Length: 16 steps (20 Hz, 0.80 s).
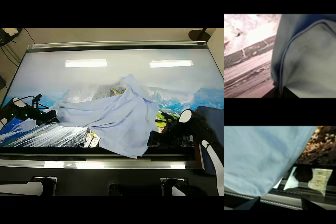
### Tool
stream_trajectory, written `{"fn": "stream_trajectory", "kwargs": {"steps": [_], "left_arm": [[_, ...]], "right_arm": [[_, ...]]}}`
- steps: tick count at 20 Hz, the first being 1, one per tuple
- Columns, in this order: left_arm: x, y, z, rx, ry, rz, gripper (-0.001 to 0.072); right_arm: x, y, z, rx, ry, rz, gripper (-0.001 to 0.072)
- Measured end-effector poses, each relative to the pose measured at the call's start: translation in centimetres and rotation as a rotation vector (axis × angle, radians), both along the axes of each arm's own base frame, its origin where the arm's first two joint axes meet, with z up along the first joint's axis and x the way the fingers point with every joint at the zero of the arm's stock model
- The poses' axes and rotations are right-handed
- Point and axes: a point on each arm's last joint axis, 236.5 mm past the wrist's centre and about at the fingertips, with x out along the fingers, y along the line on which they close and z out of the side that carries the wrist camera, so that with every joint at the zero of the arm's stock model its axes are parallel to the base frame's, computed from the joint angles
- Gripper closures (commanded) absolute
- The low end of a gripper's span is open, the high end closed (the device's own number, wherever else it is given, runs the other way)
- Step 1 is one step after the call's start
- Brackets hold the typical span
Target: Fold the shirts.
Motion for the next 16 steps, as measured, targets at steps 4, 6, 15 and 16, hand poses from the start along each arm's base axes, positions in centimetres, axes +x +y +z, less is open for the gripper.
{"fn": "stream_trajectory", "kwargs": {"steps": [4, 6, 15, 16], "left_arm": [[-0.2, -0.1, 0.4, -0.002, -0.002, -0.011, 0.0665], [-0.3, -0.2, 0.7, -0.005, -0.002, -0.017, 0.0665], [4.5, 1.1, 15.7, 0.11, -0.396, -0.062, 0.0665], [5.4, 1.4, 20.1, 0.143, -0.504, -0.055, 0.0666]], "right_arm": [[-1.6, 2.7, -1.8, 0.075, 0.013, -0.033, 0.0126], [-1.4, 4.2, -2.7, 0.074, -0.027, -0.033, 0.0407], [13.3, 2.3, 9.3, -0.124, -0.71, -0.042, 0.0668], [15.6, 0.7, 14.4, -0.192, -0.865, -0.046, 0.0668]]}}
